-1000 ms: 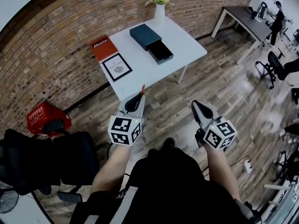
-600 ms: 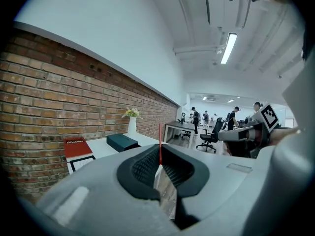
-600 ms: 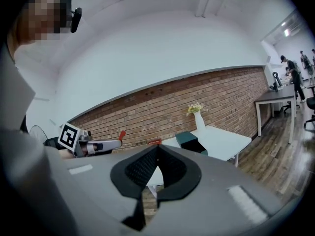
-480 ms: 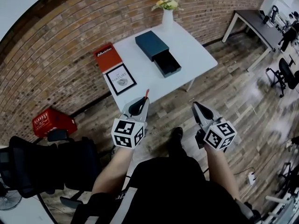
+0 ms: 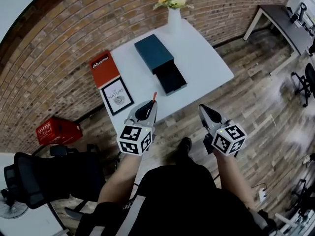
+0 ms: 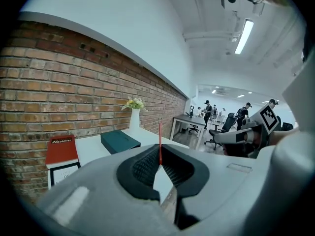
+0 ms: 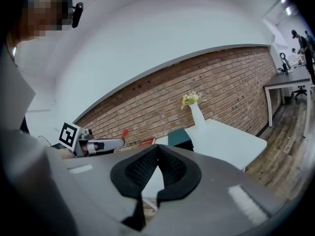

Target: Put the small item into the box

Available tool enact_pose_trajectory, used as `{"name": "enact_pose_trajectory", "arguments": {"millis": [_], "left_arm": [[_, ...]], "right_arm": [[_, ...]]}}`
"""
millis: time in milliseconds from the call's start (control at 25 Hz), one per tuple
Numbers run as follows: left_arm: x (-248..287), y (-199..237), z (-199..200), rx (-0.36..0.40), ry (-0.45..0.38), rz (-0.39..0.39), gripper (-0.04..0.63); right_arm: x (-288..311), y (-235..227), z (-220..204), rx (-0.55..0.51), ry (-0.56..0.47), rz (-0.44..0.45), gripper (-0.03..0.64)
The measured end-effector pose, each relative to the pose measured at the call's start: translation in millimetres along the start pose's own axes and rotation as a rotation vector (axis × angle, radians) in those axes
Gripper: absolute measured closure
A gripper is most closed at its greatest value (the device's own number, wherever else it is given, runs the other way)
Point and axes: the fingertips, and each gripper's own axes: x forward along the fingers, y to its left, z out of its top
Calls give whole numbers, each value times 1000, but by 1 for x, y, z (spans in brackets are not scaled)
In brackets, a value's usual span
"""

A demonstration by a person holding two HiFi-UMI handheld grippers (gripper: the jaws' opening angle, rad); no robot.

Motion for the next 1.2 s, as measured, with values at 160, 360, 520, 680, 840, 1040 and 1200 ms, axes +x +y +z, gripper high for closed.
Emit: {"name": "enact_pose_trajectory", "arguments": {"millis": [160, 360, 520, 680, 840, 1040, 1200], "left_arm": [[39, -2, 10, -21, 12, 24, 575], [63, -4, 23, -22, 12, 45, 575], [66, 10, 26, -33, 17, 69, 575], [67, 30, 28, -49, 8, 75, 575], [64, 55, 28, -78, -7, 79, 575], [64, 76, 33, -80, -19, 42, 575], [66, 88, 31, -73, -16, 10, 575]], "right_arm": [[21, -22, 17, 2, 9, 58, 617], [40, -48, 33, -4, 22, 95, 617], [59, -55, 39, 6, 28, 110, 617], [83, -50, 40, -7, 54, 122, 617], [107, -35, 43, -34, 82, 133, 617], [130, -22, 54, -72, 86, 110, 617], [141, -12, 53, -85, 82, 85, 617]]}}
